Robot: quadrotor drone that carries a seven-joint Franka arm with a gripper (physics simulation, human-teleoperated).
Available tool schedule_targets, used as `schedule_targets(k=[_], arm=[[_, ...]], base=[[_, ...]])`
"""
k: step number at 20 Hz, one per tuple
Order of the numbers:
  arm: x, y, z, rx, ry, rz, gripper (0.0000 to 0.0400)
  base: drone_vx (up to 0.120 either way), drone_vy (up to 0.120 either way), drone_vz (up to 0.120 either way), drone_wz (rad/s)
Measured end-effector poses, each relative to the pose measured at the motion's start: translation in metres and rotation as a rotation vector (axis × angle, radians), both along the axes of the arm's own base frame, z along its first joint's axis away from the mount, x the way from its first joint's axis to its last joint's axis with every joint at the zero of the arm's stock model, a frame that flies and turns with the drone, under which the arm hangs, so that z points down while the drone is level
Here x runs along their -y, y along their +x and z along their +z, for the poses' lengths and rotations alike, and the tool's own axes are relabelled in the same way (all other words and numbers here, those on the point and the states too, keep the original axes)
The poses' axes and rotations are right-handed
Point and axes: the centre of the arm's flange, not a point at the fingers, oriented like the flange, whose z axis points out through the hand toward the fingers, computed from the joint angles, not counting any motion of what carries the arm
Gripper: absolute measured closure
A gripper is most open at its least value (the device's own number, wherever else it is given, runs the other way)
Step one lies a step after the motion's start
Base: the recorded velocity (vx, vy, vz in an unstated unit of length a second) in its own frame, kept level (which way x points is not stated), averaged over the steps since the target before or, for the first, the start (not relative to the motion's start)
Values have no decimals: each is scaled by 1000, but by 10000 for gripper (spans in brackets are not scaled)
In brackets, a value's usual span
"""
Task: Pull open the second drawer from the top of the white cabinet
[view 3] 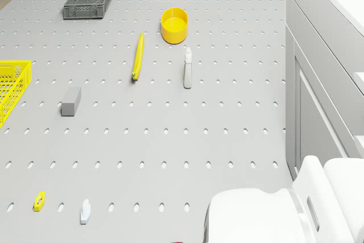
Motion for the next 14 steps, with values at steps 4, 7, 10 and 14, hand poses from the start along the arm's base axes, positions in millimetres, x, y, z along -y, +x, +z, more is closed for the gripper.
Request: schedule_targets(k=[4, 7, 10, 14], arm=[[-6, 0, 0, 0, 0, 0, 100], [-8, 0, -2, 0, 0, 0, 100], [-11, 0, -4, 0, 0, 0, 100], [-15, 0, -5, 0, 0, 0, 100]], base=[[0, 0, 0, 0], [0, 0, 0, 0], [0, 0, 0, 0], [0, 0, 0, 0]])
